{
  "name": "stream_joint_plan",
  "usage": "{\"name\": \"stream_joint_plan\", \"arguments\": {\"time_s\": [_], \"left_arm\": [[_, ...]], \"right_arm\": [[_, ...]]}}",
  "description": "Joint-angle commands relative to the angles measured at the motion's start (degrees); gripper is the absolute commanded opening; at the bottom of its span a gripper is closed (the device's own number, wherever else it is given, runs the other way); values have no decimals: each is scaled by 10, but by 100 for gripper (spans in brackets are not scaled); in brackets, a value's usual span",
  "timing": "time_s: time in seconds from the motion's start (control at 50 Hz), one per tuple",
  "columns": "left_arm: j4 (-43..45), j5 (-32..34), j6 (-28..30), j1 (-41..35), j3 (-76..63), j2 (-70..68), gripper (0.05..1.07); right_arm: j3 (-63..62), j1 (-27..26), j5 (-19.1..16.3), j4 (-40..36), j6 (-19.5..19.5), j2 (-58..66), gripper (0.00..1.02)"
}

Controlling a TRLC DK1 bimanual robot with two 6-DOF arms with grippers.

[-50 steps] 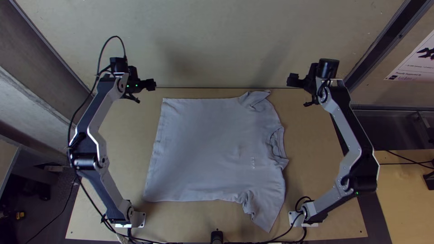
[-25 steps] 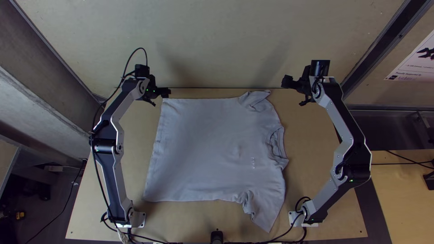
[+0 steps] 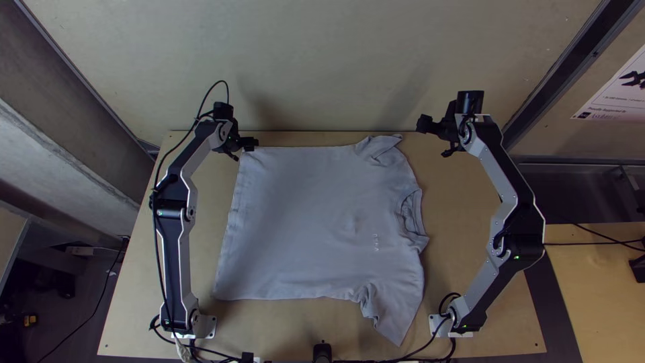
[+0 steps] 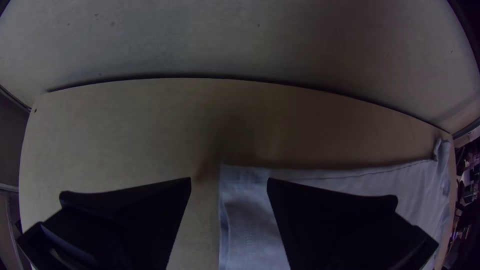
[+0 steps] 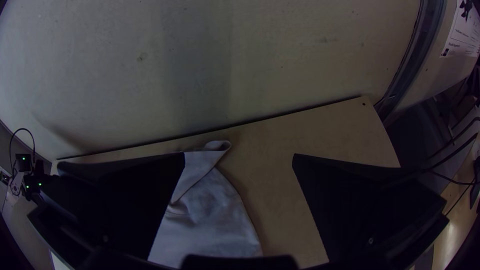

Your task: Fold the t-shirt

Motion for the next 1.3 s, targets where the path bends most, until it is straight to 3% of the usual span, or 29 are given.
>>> {"name": "stream_joint_plan", "arguments": {"time_s": [0.0,0.16,0.2,0.32,0.34,0.7,0.86,0.94,1.28], "left_arm": [[-11,-7,2,-11,18,20,80],[-11,-16,-1,-15,22,34,79],[-11,-20,2,-17,23,37,75],[-10,-21,12,-19,28,45,13],[-10,-21,12,-19,28,45,7],[-41,-26,-6,-12,17,-2,8],[-48,-26,-15,-8,13,-35,8],[-52,-26,-16,-8,11,-42,8],[-58,-26,-14,-10,12,-45,8]], "right_arm": [[18,-4,-4,-2,12,25,99],[26,-6,-4,-2,12,41,99],[29,-7,-4,-2,13,46,99],[43,-13,-4,-13,13,69,99],[47,-14,-4,-16,14,75,99],[175,-10,-18,-122,38,181,98],[253,-1,-40,-195,37,241,94],[270,4,-41,-201,37,261,86],[289,37,-40,-206,32,314,86]]}}
